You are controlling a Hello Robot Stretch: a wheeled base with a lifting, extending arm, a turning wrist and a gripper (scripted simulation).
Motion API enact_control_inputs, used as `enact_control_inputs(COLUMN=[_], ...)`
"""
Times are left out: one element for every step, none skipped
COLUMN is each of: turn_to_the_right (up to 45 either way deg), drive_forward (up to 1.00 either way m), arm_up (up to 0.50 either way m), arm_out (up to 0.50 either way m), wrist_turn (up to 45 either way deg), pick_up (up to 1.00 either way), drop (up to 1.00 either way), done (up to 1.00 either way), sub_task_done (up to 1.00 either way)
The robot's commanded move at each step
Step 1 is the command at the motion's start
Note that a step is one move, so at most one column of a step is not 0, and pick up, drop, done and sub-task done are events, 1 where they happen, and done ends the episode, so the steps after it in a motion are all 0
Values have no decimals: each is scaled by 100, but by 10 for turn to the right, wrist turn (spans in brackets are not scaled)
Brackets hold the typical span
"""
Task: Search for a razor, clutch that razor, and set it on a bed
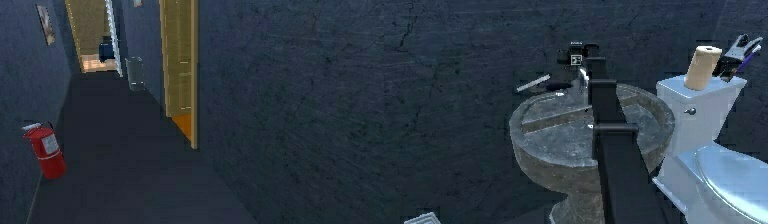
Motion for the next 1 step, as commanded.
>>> enact_control_inputs(turn_to_the_right=[0], drive_forward=[0], arm_up=[2], arm_out=[0], wrist_turn=[0], pick_up=[0], drop=[0], done=[0], sub_task_done=[0])
